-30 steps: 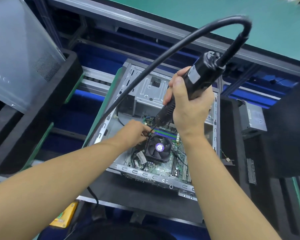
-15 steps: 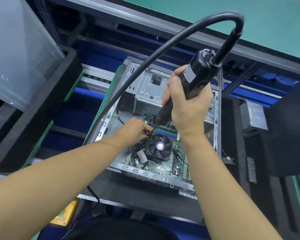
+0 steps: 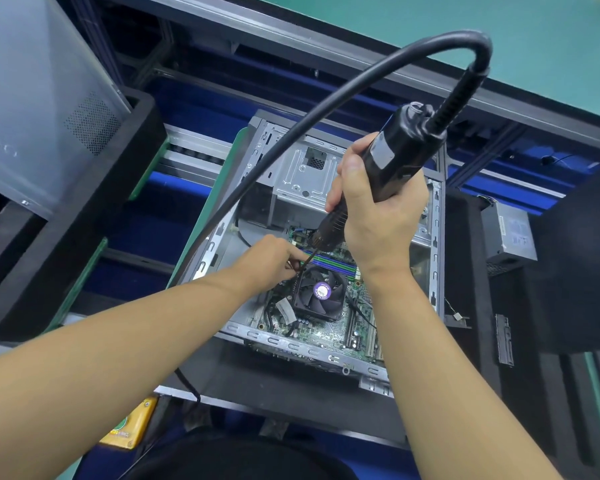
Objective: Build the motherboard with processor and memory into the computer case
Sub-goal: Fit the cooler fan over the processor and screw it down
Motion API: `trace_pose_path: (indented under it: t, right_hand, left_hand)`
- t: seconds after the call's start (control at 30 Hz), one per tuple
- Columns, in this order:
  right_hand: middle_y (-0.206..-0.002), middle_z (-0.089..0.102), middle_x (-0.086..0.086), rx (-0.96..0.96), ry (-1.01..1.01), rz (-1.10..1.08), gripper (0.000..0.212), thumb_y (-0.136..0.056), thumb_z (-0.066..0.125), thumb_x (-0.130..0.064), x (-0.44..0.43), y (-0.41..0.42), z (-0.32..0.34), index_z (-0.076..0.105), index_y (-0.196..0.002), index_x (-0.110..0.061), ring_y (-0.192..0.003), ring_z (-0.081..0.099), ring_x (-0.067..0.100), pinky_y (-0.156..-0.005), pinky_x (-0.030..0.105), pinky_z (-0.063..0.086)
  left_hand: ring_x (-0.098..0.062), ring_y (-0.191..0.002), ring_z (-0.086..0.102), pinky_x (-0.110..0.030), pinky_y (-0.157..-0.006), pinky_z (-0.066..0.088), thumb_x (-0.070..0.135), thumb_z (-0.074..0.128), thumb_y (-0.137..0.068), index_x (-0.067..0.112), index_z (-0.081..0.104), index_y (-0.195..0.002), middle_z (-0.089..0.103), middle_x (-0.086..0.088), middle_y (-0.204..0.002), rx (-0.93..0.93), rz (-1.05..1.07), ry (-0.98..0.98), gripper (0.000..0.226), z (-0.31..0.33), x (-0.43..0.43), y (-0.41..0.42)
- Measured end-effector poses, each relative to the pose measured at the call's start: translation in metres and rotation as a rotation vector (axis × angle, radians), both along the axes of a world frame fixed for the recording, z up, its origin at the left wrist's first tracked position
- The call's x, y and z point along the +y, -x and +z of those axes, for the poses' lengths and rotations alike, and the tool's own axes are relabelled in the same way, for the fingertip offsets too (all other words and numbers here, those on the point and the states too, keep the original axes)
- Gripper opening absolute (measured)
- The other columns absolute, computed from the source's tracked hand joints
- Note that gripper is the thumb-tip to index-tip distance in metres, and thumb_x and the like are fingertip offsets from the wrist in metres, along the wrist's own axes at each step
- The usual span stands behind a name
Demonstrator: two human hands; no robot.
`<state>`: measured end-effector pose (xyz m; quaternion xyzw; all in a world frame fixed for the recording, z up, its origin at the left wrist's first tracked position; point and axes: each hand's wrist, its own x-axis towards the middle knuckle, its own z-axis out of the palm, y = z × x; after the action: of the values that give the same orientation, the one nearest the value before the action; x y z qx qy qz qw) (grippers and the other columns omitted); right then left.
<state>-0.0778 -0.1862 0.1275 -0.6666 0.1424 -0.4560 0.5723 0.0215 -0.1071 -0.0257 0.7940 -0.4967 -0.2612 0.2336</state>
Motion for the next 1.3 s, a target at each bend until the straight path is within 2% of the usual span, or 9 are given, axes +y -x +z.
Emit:
trace_pose_path:
  t: [0.17, 0.4, 0.67, 0.9, 1.0, 1.07, 1.1, 1.17, 1.3]
  right_hand:
    - [-0.067, 0.053, 0.015, 0.004, 0.007, -0.008, 0.012, -0.089, 0.059, -0.014, -0.001, 0.001, 0.000, 0.053, -0.095, -0.005, -0.048, 0.051, 0.032, -0.052, 0.029, 0.048]
    - [-0.063, 0.052, 0.021, 0.001, -0.013, -0.017, 0.013, -0.088, 0.060, -0.015, 0.000, -0.001, -0.001, 0.053, -0.094, -0.005, -0.047, 0.051, 0.033, -0.051, 0.031, 0.048]
    - [-0.062, 0.051, 0.025, 0.007, 0.007, -0.024, 0.016, -0.089, 0.060, -0.015, -0.001, -0.002, -0.004, 0.053, -0.092, -0.002, -0.047, 0.051, 0.032, -0.051, 0.032, 0.047]
    - [-0.065, 0.052, 0.027, 0.045, 0.002, -0.024, 0.025, -0.086, 0.063, -0.022, 0.002, -0.009, -0.010, 0.050, -0.089, -0.001, -0.053, 0.050, 0.041, -0.053, 0.052, 0.046]
    - [-0.073, 0.054, 0.031, 0.092, 0.002, 0.054, 0.032, -0.084, 0.066, -0.025, 0.005, -0.012, -0.015, 0.052, -0.089, 0.003, -0.057, 0.052, 0.041, -0.055, 0.054, 0.046]
    - [-0.074, 0.053, 0.032, 0.112, 0.010, 0.081, 0.037, -0.083, 0.068, -0.026, 0.008, -0.013, -0.018, 0.051, -0.089, 0.007, -0.058, 0.052, 0.041, -0.055, 0.055, 0.045]
    - [-0.074, 0.054, 0.030, 0.114, 0.013, 0.081, 0.034, -0.083, 0.068, -0.026, 0.010, -0.013, -0.019, 0.053, -0.089, 0.003, -0.057, 0.051, 0.040, -0.055, 0.054, 0.045]
    - [-0.075, 0.055, 0.026, 0.102, 0.015, 0.059, 0.023, -0.084, 0.069, -0.026, 0.012, -0.013, -0.018, 0.054, -0.089, -0.009, -0.058, 0.052, 0.038, -0.055, 0.053, 0.046]
    - [-0.075, 0.055, 0.021, 0.084, 0.030, 0.020, 0.019, -0.086, 0.069, -0.025, 0.010, -0.013, -0.017, 0.053, -0.088, -0.015, -0.057, 0.052, 0.037, -0.055, 0.052, 0.046]
  left_hand:
    - [-0.011, -0.073, 0.068, -0.032, -0.074, 0.057, 0.015, 0.075, -0.081, 0.035, 0.074, -0.108, 0.072, 0.009, -0.077, 0.035, 0.024, 0.011, 0.034, -0.001, -0.001, 0.001]
    - [-0.009, -0.073, 0.066, -0.026, -0.072, 0.056, 0.018, 0.075, -0.083, 0.035, 0.075, -0.106, 0.074, 0.006, -0.081, 0.000, 0.032, 0.018, 0.029, -0.001, -0.001, 0.002]
    - [-0.007, -0.082, 0.069, -0.019, -0.082, 0.053, 0.014, 0.071, -0.086, 0.025, 0.075, -0.110, 0.076, 0.003, -0.089, -0.020, 0.027, 0.014, 0.027, 0.000, -0.001, 0.003]
    - [-0.014, -0.080, 0.068, -0.028, -0.076, 0.054, 0.009, 0.065, -0.085, 0.023, 0.076, -0.103, 0.075, 0.003, -0.081, -0.104, -0.066, 0.004, 0.025, 0.003, 0.000, 0.001]
    - [-0.018, -0.064, 0.059, -0.021, -0.059, 0.045, 0.000, 0.061, -0.079, 0.024, 0.073, -0.079, 0.066, 0.007, -0.063, -0.101, -0.064, 0.040, 0.026, 0.003, 0.002, 0.002]
    - [-0.017, -0.053, 0.043, -0.015, -0.047, 0.029, -0.005, 0.057, -0.074, 0.025, 0.049, -0.050, 0.044, 0.014, -0.045, -0.104, -0.007, 0.077, 0.039, 0.005, 0.005, 0.001]
    - [-0.019, -0.053, 0.042, -0.017, -0.046, 0.029, -0.003, 0.055, -0.074, 0.028, 0.041, -0.047, 0.040, 0.015, -0.044, -0.112, 0.019, 0.060, 0.043, 0.007, 0.005, 0.001]
    - [-0.027, -0.055, 0.047, -0.026, -0.044, 0.033, 0.006, 0.051, -0.076, 0.033, 0.048, -0.051, 0.046, 0.008, -0.049, -0.169, 0.042, 0.051, 0.037, 0.016, 0.007, 0.002]
    - [-0.029, -0.058, 0.052, -0.025, -0.045, 0.025, 0.037, 0.050, -0.081, 0.033, 0.042, -0.068, 0.041, 0.010, -0.058, -0.201, 0.136, 0.020, 0.016, 0.027, 0.011, 0.017]
